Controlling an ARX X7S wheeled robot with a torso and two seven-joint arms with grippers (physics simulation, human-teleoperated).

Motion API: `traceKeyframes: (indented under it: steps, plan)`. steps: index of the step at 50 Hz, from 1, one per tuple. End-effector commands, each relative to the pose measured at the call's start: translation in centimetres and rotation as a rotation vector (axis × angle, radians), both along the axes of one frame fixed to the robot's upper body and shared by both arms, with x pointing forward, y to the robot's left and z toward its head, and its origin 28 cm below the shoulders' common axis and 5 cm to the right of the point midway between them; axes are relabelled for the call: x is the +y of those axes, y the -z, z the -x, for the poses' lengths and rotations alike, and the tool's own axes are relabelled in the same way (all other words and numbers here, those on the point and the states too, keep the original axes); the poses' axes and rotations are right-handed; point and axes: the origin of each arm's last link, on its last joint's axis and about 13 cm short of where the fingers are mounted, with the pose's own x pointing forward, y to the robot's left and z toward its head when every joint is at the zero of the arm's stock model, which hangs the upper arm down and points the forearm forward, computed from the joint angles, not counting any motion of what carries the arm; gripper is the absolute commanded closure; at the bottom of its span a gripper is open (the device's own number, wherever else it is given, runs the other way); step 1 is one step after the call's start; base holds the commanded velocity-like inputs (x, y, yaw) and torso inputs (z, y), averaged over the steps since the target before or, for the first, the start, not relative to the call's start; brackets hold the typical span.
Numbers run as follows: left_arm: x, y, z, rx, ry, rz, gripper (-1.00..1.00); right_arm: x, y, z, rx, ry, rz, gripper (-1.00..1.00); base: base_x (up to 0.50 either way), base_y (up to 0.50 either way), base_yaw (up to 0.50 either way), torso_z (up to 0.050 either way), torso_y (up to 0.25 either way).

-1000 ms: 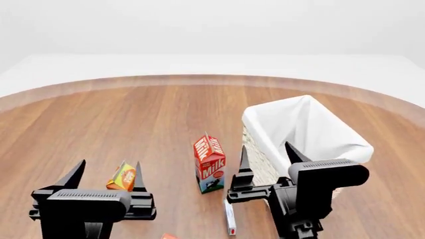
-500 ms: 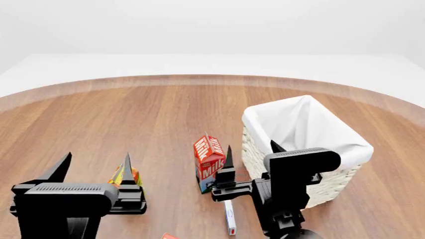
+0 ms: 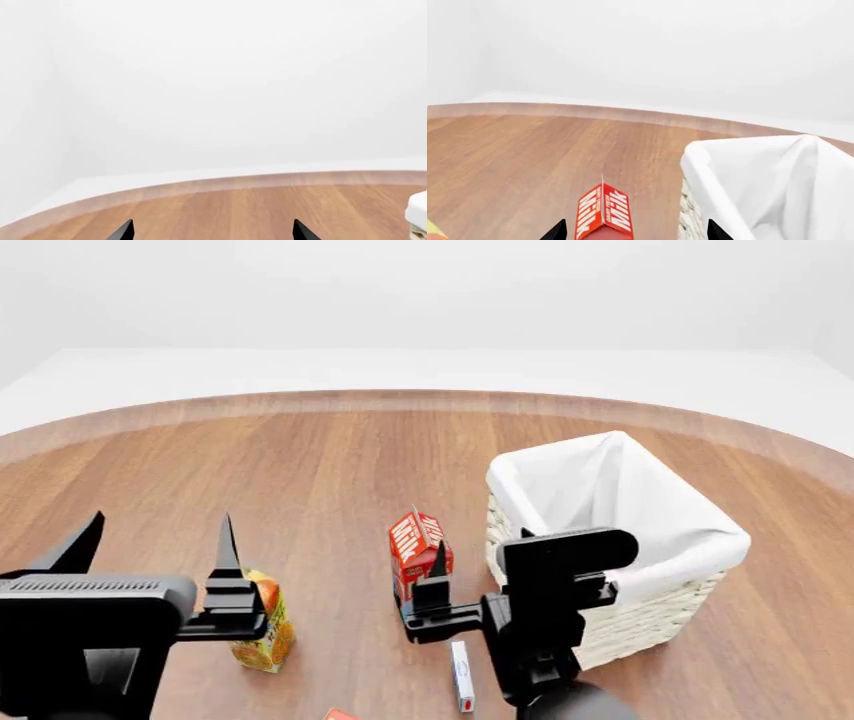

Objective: Pick up the cream cheese box and the butter, and put them in the basket.

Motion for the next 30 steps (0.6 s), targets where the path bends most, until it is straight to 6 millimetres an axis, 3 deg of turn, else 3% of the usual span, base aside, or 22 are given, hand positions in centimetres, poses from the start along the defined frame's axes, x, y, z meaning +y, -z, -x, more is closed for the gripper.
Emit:
traceKeyframes:
  steps: [1,30]
  plan:
    - [0.4,-0.4,0.2,-0.013,-0.020,0.003,-1.00,0.6,-0.1,-0.4,0.070,0.004,0.024,-1.00,0.00,0.00,0.00,0.000,0.000]
    - [0.8,-0.5,0.4,-0.026,-0.042,0.008,-1.00,1.4,1.4,-0.1,0.213,0.010,0.110,-1.00,0.00,0.00,0.00,0.000,0.000]
